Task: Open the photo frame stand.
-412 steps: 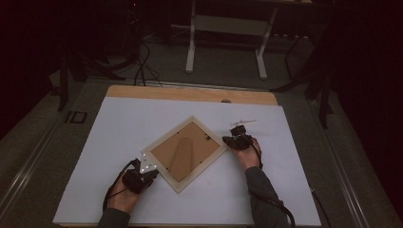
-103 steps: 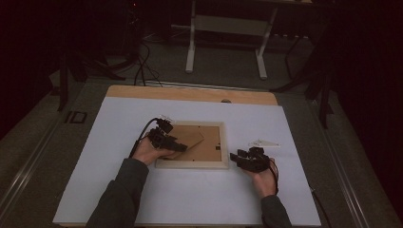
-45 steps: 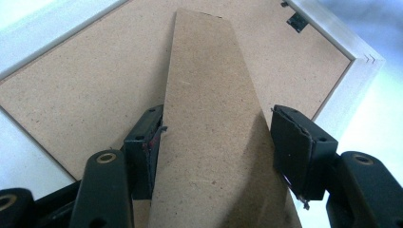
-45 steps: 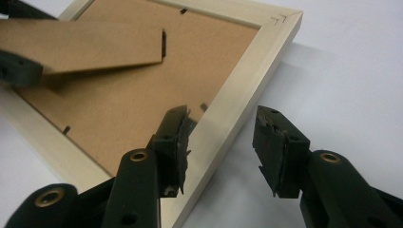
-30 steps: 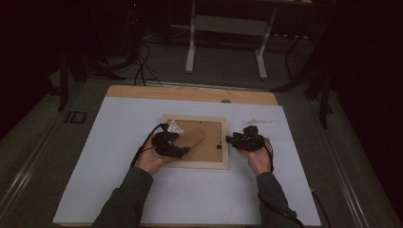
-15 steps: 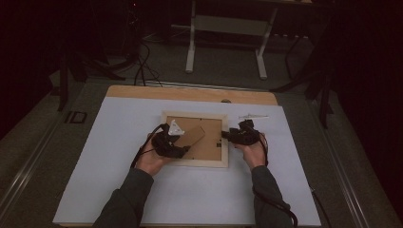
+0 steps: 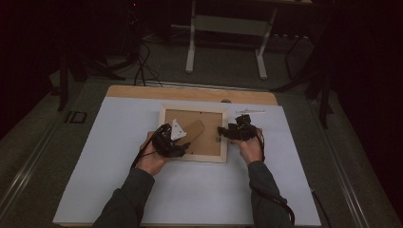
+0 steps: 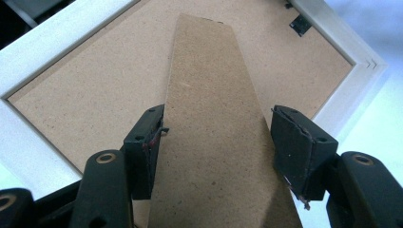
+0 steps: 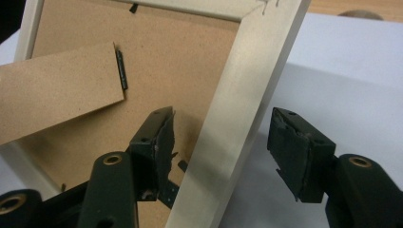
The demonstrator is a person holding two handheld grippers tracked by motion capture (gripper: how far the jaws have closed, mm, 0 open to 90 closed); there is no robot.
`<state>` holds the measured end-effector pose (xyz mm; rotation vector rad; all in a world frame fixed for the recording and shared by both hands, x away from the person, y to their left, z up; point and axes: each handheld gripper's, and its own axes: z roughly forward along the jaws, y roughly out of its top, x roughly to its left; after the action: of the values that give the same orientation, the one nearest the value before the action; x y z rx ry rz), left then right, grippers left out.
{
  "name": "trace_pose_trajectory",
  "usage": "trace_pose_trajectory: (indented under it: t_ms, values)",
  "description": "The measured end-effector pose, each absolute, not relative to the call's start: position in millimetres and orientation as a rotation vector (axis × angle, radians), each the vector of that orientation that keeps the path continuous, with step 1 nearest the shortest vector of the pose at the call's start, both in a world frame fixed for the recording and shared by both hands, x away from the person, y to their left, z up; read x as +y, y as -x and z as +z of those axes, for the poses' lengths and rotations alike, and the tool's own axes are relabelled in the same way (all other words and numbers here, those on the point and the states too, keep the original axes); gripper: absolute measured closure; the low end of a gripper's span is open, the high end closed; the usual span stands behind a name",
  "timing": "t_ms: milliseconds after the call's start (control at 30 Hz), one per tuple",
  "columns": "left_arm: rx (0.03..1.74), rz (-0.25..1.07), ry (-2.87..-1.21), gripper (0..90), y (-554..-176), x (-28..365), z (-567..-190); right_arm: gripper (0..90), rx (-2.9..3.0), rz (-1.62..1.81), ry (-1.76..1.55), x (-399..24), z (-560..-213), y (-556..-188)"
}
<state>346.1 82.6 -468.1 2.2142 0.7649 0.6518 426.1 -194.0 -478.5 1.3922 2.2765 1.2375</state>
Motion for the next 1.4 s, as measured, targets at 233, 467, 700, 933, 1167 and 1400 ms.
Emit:
trace_pose_trajectory:
  t_ms: [233,467,700,933,1167,1400]
  values:
    - [0.754,0.649,-2.190,41.1,-343,85,-468,39.2,2.283,1.288,-1.390,-196,-474,-431]
    - [0.738,0.668,-2.173,41.0,-339,86,-471,39.0,2.310,1.350,-1.415,-197,-478,-440]
    - [0.706,0.693,-2.145,40.9,-331,90,-478,41.3,2.342,1.407,-1.393,-194,-479,-442]
    - [0.680,0.631,-2.139,40.7,-332,97,-480,46.9,2.308,1.486,-1.428,-199,-477,-438]
    - [0.685,0.573,-2.132,39.2,-334,101,-481,53.1,2.282,1.610,-1.438,-208,-482,-434]
    - [0.705,0.522,-2.133,39.2,-336,103,-483,56.1,2.272,1.668,-1.422,-212,-481,-431]
